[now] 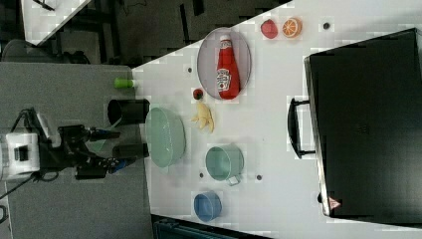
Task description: Pick ketchup from plate and place it on table.
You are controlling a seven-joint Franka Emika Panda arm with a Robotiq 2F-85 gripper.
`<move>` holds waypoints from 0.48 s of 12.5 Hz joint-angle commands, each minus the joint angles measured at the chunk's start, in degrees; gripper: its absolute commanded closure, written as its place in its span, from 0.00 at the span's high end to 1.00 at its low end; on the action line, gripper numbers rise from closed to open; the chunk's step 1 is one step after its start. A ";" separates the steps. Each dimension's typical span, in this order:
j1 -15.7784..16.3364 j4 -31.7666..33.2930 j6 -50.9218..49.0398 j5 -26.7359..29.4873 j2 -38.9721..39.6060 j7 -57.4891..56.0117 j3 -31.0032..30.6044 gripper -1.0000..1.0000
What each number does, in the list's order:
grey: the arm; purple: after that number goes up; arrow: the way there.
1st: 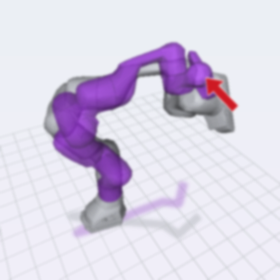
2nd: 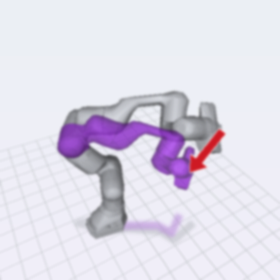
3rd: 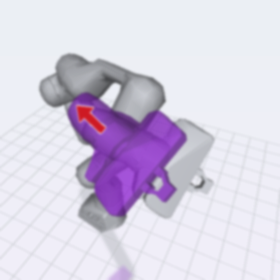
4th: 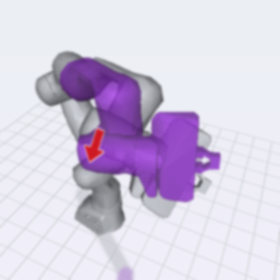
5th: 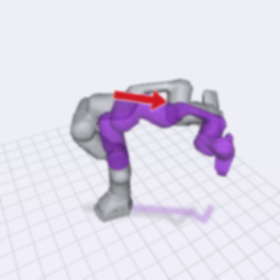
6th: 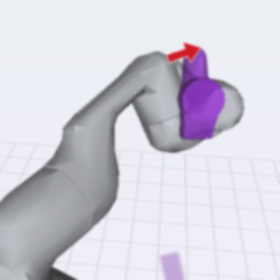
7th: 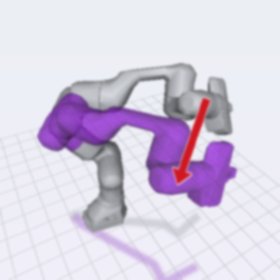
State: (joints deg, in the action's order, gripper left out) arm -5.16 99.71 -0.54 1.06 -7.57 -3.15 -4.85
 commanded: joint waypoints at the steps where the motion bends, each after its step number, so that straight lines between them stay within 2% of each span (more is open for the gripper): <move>1: -0.73 0.55 3.69 -0.21 6.64 -2.64 -1.58 1.00; 6: 0.02 0.53 12.14 -0.21 15.57 -10.62 -2.36 1.00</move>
State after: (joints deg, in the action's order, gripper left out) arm -5.00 100.88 11.23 1.08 9.20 -8.76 -5.85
